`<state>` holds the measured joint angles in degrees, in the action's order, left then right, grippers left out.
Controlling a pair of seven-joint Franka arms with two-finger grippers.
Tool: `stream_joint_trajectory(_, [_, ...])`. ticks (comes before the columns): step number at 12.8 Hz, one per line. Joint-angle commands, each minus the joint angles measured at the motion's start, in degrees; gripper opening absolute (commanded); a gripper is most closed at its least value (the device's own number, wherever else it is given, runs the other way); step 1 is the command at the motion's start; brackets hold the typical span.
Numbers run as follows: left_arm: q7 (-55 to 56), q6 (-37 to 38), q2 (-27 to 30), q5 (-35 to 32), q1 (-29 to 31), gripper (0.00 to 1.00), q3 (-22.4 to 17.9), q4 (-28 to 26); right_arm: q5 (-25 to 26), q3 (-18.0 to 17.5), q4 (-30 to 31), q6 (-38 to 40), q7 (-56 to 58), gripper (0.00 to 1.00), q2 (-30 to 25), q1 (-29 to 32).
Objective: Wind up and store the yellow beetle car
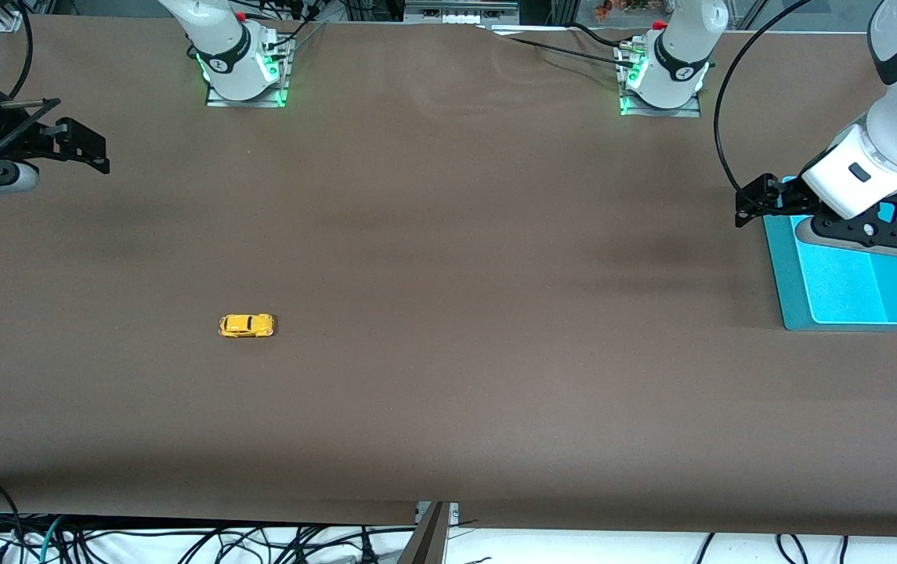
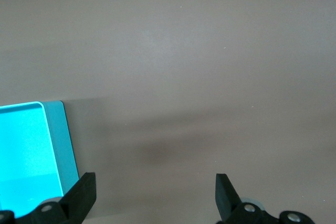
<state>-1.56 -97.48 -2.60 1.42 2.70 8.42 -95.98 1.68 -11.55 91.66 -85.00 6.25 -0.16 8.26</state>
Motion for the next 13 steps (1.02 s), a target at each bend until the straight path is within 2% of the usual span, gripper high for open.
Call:
stream_joint_trajectory(1, [0.15,1.50,-0.57,0.34,-0.07,1.00,-0.07,1.67,-0.10,-0.31,-1.13,0.89,2.62,1.00,0.34,0.18])
stream_joint_trajectory(7, [0.15,1.50,-0.57,0.34,-0.07,1.00,-0.07,1.67,-0.28,-0.40,-1.13,1.33,4.92,1.00,1.04,0.18])
stream_joint_trajectory(11, [0.15,1.59,-0.57,0.34,-0.07,1.00,-0.07,1.67,-3.69,-0.66,-0.87,0.71,4.92,1.00,1.22,-0.17])
stream_joint_trajectory(13, [0.15,1.50,-0.57,0.34,-0.07,1.00,-0.07,1.67,-3.88,-0.66,-0.78,0.53,5.00,1.00,2.36,-1.57])
